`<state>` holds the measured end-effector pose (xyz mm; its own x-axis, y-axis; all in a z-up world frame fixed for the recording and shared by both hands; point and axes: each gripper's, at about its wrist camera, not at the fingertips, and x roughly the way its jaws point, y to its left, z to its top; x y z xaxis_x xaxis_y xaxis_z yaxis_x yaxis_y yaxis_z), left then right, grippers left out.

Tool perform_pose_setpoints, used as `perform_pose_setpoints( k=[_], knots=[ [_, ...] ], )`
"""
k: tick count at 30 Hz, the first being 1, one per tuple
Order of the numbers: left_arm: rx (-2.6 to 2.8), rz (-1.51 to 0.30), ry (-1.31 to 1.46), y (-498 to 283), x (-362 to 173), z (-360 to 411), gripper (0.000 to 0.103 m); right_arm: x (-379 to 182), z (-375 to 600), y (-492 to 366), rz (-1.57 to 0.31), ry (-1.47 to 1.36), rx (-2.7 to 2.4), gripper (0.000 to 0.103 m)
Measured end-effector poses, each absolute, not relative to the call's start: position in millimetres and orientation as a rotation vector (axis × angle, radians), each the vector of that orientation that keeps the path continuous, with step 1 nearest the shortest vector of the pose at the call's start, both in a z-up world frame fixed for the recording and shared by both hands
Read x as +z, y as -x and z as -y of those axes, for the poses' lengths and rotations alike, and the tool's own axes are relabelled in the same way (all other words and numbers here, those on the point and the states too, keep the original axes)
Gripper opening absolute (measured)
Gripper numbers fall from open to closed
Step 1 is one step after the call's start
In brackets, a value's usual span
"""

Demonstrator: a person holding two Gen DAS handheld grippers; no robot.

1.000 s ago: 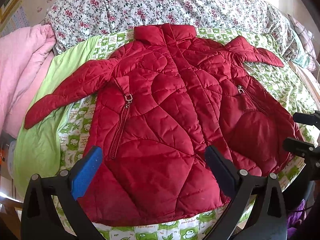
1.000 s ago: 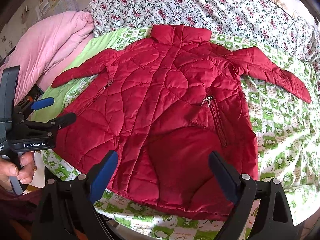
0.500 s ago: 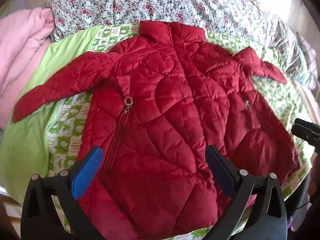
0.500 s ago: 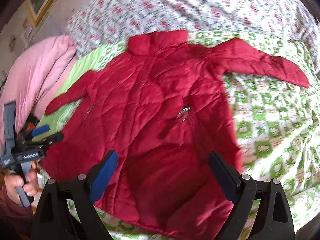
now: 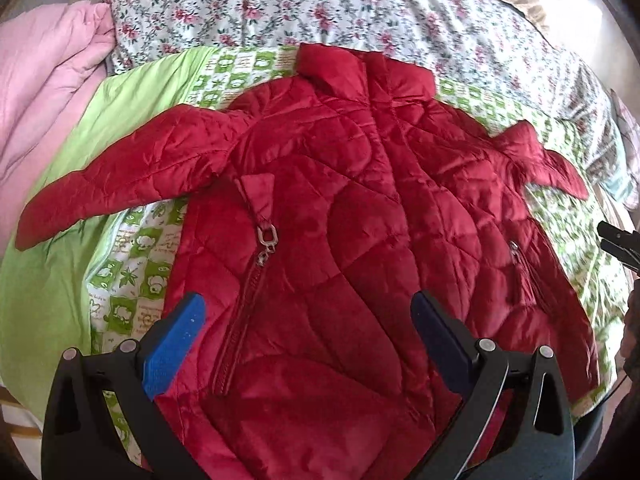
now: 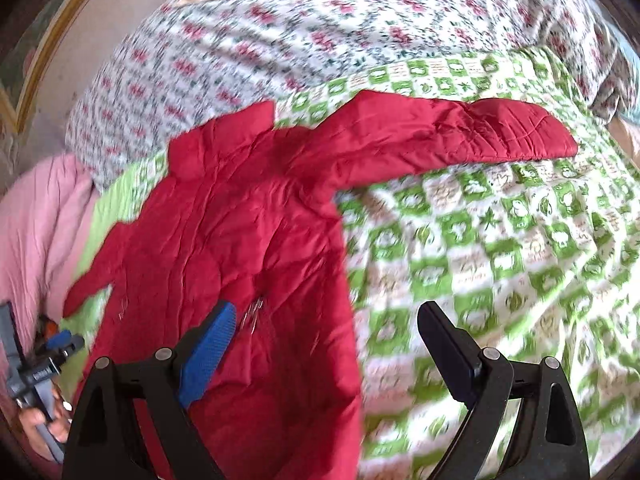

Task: Fold large clothes
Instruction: 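Grasp the red jacket sleeve cuff with the right tool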

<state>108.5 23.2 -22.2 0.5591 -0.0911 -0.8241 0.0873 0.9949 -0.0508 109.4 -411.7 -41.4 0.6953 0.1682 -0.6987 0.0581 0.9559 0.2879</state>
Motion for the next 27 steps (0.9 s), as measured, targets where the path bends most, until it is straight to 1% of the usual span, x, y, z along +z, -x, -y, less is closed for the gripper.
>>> perform_pose_setpoints(
  k=[4, 8, 13, 15, 17, 19, 21, 22, 25, 27],
  knots=[
    [-0.111, -0.963, 0.001, -125.4, -23.2, -20.9, 0.103, -40.5, 437.6, -133.3, -0.789, -0.281, -0.008, 0.093],
    [-0.099, -0.999, -0.015, -146.0, -30.0, -14.9, 0.103, -48.1, 471.5, -163.4, -0.784, -0.359, -0.031, 0.093],
    [-0.142, -0.964, 0.057, -152.8, -31.8, -14.9, 0.103, -61.0, 524.1, -195.6, -0.751, -0.432, -0.137, 0.092],
    [-0.131, -0.974, 0.061, -155.6, -35.5, -13.9, 0.103, -67.8, 549.5, -206.3, -0.732, -0.493, -0.18, 0.088],
    [-0.12, -0.975, 0.046, -158.3, -39.3, -11.9, 0.103, -73.4, 571.2, -213.2, -0.716, -0.552, -0.215, 0.077],
    [-0.145, -0.997, 0.013, -161.0, -43.7, -7.0, 0.103, -80.0, 599.4, -222.0, -0.703, -0.623, -0.257, 0.074],
    [-0.14, -1.021, -0.038, -163.5, -49.1, 0.4, 0.103, -88.1, 623.8, -227.7, -0.691, -0.714, -0.278, 0.073],
    [-0.139, -1.026, -0.056, -163.9, -50.9, 3.3, 0.103, -90.7, 633.2, -229.4, -0.682, -0.751, -0.29, 0.069],
    [-0.152, -1.032, -0.084, -163.3, -55.8, 10.5, 0.103, -98.4, 654.1, -237.2, -0.656, -0.818, -0.315, 0.067],
    [-0.166, -1.036, -0.084, -163.4, -57.7, 13.1, 0.103, -104.9, 665.6, -243.2, -0.644, -0.866, -0.32, 0.062]
  ],
)
